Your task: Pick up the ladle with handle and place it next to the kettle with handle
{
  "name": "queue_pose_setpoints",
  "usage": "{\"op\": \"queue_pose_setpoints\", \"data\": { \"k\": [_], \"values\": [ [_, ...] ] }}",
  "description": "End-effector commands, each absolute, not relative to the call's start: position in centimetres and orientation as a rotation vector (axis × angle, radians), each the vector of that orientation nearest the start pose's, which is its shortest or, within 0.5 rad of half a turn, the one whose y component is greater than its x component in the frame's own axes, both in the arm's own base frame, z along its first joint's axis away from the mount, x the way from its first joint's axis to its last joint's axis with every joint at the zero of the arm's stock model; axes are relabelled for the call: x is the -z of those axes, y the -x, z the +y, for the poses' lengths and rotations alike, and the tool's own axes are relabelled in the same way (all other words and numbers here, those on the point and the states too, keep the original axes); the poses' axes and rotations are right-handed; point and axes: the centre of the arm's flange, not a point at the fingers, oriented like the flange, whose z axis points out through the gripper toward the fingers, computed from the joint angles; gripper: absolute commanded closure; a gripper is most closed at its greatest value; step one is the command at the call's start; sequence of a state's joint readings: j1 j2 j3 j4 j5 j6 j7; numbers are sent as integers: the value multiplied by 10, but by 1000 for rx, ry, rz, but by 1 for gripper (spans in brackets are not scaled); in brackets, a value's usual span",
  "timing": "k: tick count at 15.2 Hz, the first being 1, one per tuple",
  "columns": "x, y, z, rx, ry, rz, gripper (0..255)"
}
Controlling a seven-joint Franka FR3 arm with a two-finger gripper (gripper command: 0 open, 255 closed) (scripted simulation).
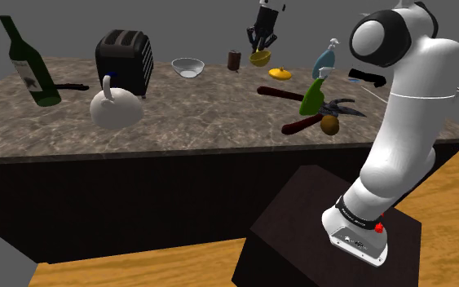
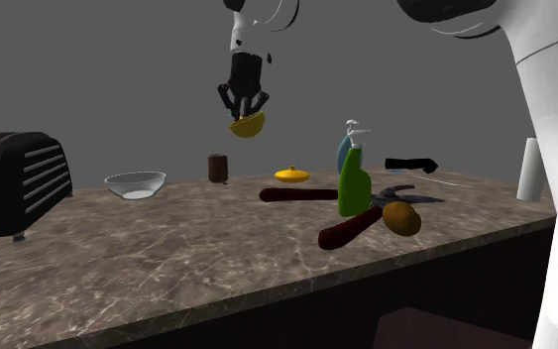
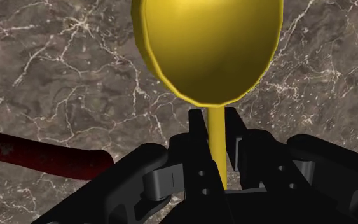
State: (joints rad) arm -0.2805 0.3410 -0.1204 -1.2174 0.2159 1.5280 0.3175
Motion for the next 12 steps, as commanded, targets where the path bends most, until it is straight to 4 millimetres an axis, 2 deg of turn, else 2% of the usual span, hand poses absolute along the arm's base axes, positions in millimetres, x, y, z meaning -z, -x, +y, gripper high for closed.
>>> {"op": "queue_pose_setpoints", "data": {
  "k": [1, 12],
  "values": [
    [-583, -619, -192, -32, 2782, 1026, 255],
    [-583, -649, -50, -32, 2782, 1026, 255]
  ]
}}
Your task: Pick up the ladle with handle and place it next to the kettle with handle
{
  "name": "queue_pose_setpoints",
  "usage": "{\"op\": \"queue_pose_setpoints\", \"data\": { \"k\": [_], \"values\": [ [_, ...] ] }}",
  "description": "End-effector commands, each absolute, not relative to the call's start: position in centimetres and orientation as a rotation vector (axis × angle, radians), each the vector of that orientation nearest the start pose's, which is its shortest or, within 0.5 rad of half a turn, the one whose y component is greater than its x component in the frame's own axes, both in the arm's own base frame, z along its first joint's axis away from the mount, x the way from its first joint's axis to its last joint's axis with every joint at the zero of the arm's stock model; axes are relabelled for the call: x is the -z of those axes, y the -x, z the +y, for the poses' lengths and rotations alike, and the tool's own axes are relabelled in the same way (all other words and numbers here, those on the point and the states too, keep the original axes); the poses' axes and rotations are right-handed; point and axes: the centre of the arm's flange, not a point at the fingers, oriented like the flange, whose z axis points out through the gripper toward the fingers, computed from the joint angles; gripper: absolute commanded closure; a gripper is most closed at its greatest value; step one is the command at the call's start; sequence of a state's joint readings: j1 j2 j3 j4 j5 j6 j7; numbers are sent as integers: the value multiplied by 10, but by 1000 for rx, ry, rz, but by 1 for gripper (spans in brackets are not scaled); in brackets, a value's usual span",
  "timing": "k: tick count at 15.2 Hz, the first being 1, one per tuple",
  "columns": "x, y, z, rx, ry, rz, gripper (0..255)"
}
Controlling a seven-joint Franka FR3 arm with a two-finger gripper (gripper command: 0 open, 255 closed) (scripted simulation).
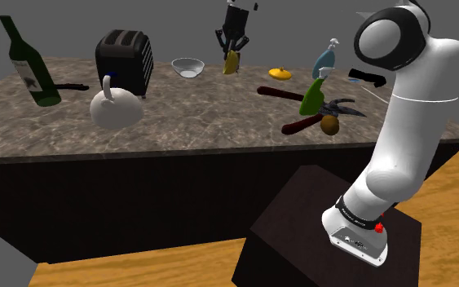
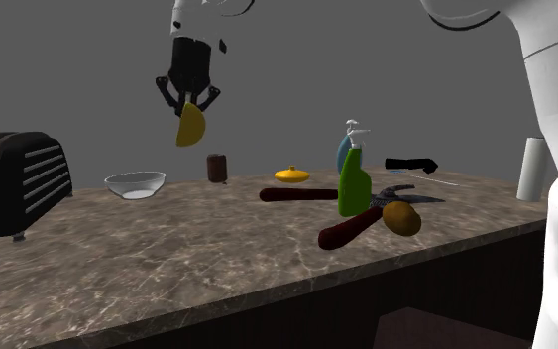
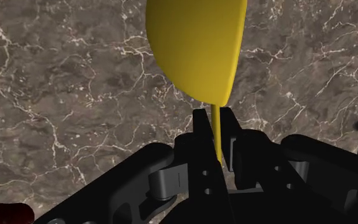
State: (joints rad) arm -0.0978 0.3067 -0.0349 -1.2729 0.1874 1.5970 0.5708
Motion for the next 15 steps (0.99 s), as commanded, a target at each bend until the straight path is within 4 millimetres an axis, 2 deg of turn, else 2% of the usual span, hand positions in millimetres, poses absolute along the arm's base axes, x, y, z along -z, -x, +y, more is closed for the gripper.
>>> {"op": "queue_pose_setpoints", "data": {
  "k": [1, 12, 13, 15],
  "values": [
    [-583, -652, -37, -32, 2782, 1026, 255],
    [-584, -681, 105, -32, 2782, 1026, 255],
    [-584, -683, 112, -32, 2782, 1026, 255],
    [-573, -683, 112, -32, 2782, 1026, 255]
  ]
}}
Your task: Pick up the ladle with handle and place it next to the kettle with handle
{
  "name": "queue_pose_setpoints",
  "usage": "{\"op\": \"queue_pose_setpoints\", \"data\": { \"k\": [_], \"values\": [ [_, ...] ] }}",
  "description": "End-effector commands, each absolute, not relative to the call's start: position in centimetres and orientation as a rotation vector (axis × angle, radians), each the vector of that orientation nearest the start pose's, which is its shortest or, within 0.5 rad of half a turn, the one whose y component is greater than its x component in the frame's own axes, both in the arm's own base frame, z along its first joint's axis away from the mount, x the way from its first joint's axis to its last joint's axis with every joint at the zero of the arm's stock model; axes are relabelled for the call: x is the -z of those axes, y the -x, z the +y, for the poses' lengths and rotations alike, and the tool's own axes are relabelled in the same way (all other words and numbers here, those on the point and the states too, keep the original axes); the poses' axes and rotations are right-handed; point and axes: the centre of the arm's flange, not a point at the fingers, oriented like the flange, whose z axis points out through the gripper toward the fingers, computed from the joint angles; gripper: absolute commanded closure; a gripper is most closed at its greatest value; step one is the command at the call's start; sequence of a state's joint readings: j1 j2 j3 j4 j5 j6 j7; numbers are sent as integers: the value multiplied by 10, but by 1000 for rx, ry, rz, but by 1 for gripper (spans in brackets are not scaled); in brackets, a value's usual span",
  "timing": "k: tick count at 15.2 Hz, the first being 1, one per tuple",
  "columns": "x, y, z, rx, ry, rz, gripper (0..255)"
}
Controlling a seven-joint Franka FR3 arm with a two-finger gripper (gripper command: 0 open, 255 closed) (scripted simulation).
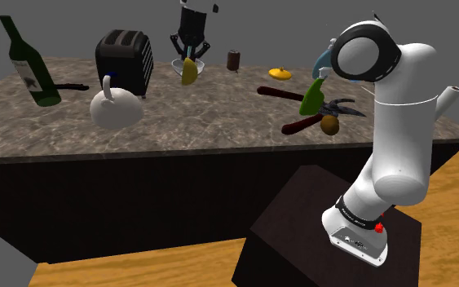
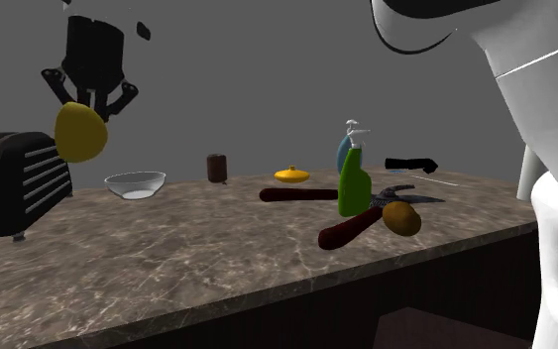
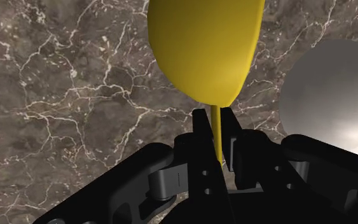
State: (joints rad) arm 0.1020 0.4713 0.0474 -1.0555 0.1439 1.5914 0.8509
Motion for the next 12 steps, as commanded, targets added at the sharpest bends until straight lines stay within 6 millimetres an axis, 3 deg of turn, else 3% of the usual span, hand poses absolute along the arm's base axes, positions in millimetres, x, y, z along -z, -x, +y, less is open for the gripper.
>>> {"op": "queue_pose_setpoints", "data": {
  "k": [1, 12],
  "values": [
    [-568, -683, 112, -32, 2782, 1026, 255],
    [-510, -683, 112, -32, 2782, 1026, 255]
  ]
}}
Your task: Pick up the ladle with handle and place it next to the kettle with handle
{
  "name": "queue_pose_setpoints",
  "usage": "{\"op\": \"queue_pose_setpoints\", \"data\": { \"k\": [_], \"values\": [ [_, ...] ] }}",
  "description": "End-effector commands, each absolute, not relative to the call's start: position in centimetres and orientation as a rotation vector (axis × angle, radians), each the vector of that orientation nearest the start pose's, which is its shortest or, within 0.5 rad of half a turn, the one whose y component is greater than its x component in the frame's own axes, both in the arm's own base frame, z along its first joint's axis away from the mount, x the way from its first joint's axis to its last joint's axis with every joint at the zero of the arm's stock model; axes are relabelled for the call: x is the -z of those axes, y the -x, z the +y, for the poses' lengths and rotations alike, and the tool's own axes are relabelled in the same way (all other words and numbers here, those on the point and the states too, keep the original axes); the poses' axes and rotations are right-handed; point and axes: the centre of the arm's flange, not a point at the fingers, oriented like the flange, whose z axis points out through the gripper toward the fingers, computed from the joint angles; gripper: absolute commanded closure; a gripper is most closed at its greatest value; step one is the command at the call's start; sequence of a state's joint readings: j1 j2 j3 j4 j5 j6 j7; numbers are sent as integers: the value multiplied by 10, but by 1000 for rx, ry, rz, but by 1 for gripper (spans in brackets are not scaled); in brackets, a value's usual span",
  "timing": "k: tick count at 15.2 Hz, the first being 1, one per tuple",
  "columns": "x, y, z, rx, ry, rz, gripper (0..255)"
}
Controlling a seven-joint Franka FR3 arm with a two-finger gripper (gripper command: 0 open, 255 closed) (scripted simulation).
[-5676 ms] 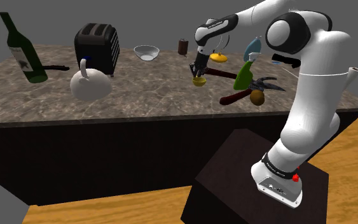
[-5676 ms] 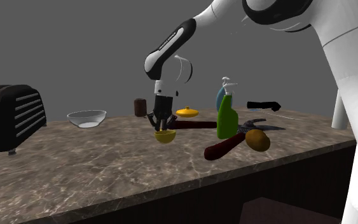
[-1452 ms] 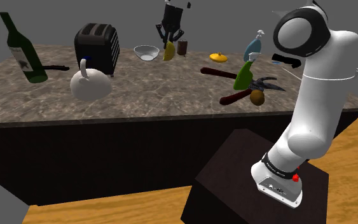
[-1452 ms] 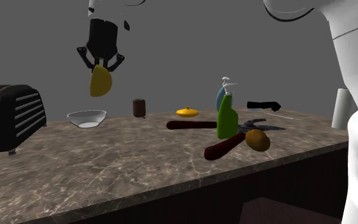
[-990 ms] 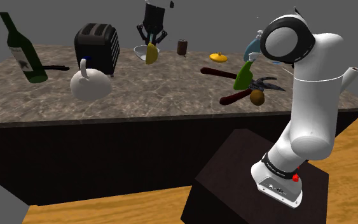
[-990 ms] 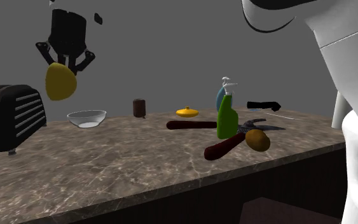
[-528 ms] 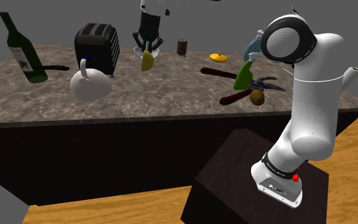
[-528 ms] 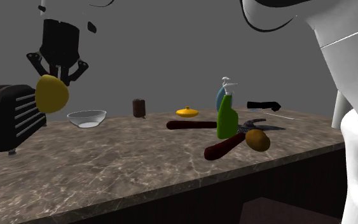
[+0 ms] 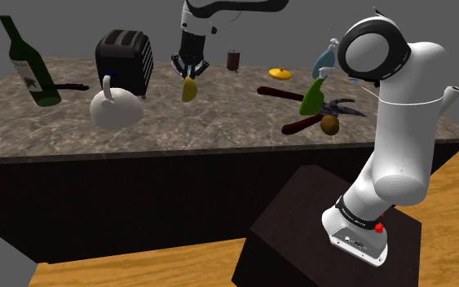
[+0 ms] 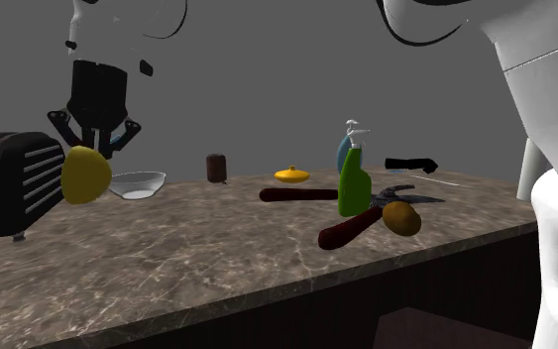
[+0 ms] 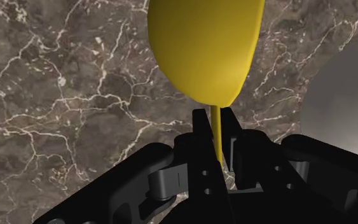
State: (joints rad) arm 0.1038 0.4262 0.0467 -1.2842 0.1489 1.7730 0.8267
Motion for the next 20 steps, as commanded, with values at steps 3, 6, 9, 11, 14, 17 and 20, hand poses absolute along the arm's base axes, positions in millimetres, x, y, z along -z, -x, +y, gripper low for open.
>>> {"op": "queue_pose_setpoints", "data": {
  "k": [3, 6, 9, 11, 14, 17, 20],
  "values": [
    [-494, -683, 112, -32, 2782, 1026, 255],
    [-478, -683, 112, -32, 2782, 1026, 255],
    [-462, -683, 112, -32, 2782, 1026, 255],
    [-452, -683, 112, -32, 2782, 1026, 255],
    [-436, -683, 112, -32, 2782, 1026, 255],
    [-420, -683, 112, -32, 2782, 1026, 255],
    [-404, -683, 112, -32, 2782, 1026, 255]
  ]
}}
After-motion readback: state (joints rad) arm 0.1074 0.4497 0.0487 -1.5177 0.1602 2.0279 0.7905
